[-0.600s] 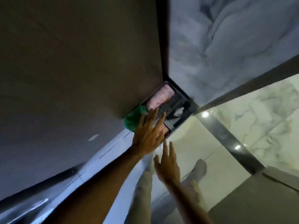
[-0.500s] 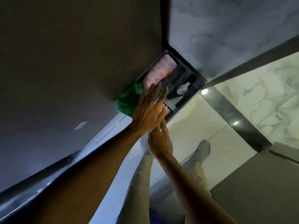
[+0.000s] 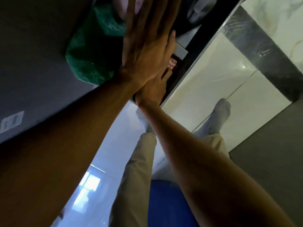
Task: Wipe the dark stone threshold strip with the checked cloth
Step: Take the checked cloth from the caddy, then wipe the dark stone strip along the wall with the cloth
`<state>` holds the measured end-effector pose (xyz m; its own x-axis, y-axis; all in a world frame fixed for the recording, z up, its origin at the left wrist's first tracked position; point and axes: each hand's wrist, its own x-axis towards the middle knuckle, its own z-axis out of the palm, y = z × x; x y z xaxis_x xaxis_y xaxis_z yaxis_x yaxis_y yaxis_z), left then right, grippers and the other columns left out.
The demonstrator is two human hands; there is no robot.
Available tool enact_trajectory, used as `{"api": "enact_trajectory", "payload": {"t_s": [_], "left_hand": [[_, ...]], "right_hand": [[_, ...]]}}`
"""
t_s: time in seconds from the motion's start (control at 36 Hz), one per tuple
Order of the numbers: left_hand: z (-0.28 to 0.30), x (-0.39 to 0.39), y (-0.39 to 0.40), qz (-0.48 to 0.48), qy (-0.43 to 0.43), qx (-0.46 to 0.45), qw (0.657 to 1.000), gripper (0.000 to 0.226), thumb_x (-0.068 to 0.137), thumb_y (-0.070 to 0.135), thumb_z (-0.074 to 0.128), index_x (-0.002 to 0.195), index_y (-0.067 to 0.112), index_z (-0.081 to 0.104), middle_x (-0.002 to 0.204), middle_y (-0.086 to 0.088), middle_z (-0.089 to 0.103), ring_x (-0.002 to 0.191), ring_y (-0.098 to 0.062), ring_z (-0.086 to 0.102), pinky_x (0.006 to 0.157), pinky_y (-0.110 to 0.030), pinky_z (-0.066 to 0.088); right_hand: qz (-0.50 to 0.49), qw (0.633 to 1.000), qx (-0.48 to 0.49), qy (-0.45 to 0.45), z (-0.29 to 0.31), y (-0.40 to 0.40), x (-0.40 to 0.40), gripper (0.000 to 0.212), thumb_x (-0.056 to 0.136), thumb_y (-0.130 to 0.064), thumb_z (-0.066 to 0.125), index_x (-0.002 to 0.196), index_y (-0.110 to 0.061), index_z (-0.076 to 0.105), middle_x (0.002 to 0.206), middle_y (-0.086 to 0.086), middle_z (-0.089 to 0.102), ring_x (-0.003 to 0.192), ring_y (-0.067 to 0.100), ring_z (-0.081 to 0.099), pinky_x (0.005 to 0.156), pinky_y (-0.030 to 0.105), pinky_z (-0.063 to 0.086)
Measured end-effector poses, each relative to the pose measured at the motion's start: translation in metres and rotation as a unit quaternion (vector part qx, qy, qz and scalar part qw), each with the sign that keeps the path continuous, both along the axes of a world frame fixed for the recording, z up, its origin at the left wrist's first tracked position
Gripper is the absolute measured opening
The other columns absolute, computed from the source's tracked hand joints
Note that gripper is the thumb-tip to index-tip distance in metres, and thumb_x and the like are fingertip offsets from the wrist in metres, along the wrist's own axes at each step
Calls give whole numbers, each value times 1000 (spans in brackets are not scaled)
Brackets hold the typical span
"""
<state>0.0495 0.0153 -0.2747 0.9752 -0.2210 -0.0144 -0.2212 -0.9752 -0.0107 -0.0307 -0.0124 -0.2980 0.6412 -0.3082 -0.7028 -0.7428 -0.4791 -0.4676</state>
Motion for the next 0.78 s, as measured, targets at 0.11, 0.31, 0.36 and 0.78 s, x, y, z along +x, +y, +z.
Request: {"api": "enact_trajectory", "payload": {"t_s": [0.11, 0.31, 0.36, 0.78], "left_hand": [[1, 4, 5, -24, 0, -9, 1000, 65, 114, 49, 32, 171, 18, 30, 176, -12, 36, 162, -37, 35, 131, -66, 26], [53, -4, 0, 48, 125, -47, 990, 83, 111, 57, 38, 174, 10, 11, 182, -21, 12, 169, -41, 11, 136, -64, 6], [83, -15, -10, 99, 128, -61, 985, 79, 113, 55, 34, 173, 9, 12, 181, -22, 14, 168, -42, 13, 137, -63, 13], [151, -118, -192, -94, 244, -26, 965, 74, 114, 54, 20, 172, 8, 23, 180, -23, 16, 168, -42, 16, 134, -67, 23]], "right_hand": [[-39, 998, 35, -17, 7, -8, 6, 74, 113, -38, 65, 173, -14, 30, 175, 17, 37, 148, 46, 56, 115, 58, 58], [33, 997, 65, -30, 81, -47, 0, 34, 119, -26, 53, 133, -1, 72, 125, 21, 79, 112, 36, 75, 85, 38, 55], [-4, 995, 88, -55, 116, -70, -9, 34, 120, -28, 50, 134, -6, 72, 125, 15, 80, 107, 26, 76, 89, 31, 61], [-183, 981, 53, -37, 151, -343, -41, 43, 120, -37, 52, 160, -20, 56, 156, 4, 67, 145, 21, 65, 128, 42, 52]]}}
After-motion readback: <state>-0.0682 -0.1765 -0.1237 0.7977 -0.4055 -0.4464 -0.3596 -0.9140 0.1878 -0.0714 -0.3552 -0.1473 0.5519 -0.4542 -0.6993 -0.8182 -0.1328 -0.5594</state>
